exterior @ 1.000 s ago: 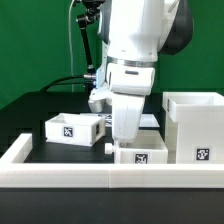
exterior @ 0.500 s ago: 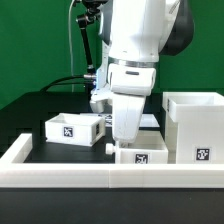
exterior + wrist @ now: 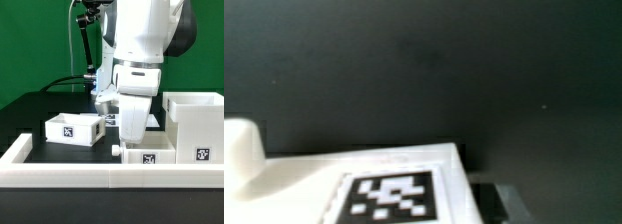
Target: Assemble drawer
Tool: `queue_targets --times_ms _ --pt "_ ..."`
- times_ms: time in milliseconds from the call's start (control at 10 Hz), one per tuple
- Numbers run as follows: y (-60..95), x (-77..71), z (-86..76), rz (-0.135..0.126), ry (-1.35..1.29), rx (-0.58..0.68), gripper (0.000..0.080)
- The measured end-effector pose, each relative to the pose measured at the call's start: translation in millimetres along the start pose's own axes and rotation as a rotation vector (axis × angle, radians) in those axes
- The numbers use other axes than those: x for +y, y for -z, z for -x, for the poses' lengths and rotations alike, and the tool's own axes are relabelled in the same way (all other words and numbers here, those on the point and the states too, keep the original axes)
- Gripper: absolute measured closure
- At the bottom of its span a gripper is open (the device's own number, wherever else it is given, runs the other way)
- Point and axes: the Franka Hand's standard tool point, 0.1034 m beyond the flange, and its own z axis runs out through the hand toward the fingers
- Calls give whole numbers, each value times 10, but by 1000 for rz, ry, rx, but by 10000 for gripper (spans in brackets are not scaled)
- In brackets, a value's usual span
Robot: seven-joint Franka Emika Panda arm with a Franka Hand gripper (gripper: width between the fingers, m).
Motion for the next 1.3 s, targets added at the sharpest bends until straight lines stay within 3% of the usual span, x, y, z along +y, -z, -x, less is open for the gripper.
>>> queue_targets --times_ms 1300 --pt "24 26 -231 10 21 0 725"
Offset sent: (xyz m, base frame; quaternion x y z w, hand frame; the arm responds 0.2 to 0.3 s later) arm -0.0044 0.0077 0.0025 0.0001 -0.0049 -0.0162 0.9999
